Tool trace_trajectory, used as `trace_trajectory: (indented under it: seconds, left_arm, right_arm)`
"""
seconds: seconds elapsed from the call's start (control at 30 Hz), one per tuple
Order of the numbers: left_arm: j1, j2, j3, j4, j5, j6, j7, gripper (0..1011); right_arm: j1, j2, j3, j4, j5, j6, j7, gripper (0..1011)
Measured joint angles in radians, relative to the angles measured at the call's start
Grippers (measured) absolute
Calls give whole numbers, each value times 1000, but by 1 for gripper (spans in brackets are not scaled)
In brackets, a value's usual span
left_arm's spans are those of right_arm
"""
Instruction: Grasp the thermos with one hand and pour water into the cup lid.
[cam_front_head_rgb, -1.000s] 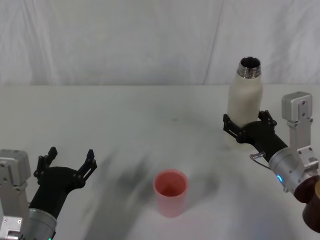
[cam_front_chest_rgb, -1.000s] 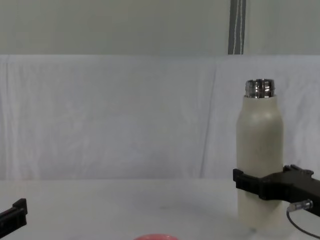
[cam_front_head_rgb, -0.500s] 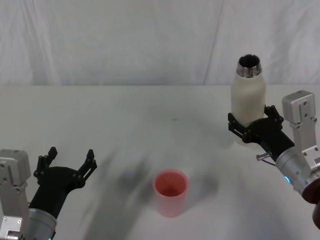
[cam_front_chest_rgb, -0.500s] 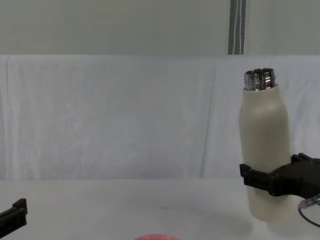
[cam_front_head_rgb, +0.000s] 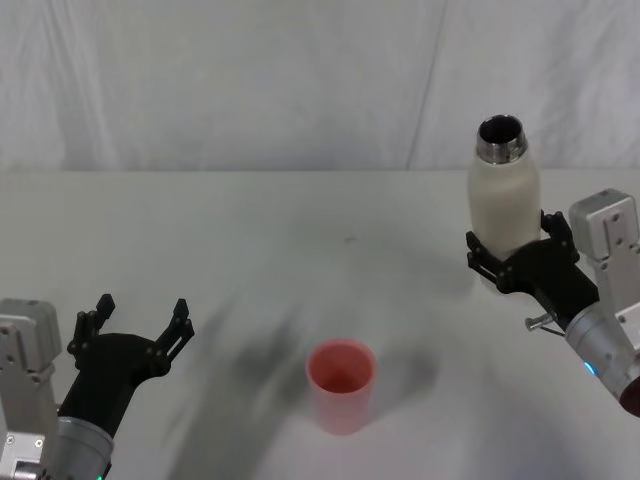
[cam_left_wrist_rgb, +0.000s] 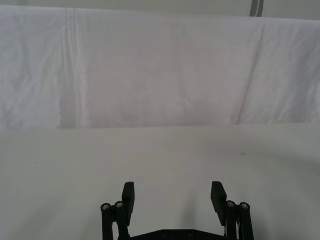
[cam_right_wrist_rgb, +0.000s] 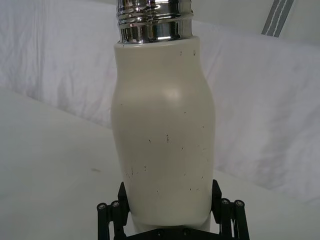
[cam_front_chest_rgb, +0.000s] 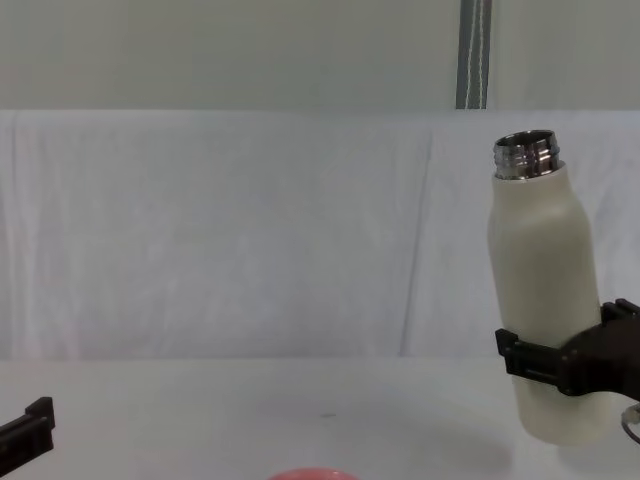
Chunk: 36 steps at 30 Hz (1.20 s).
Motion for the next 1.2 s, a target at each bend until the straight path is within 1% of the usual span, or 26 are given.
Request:
trace_trajectory:
  seconds: [0.6,0.87,1.2]
  left_arm:
    - [0,0,0,0,0,0,0,1001]
    - [0,0,0,0,0,0,0,1001]
    - [0,0,0,0,0,0,0,1001]
  right_arm:
    - [-58,2,20,-69,-21,8,3,953]
    - [-77,3,24,-87,-34,6,2,953]
    - [-100,3,37,-104,-34,6,1,953]
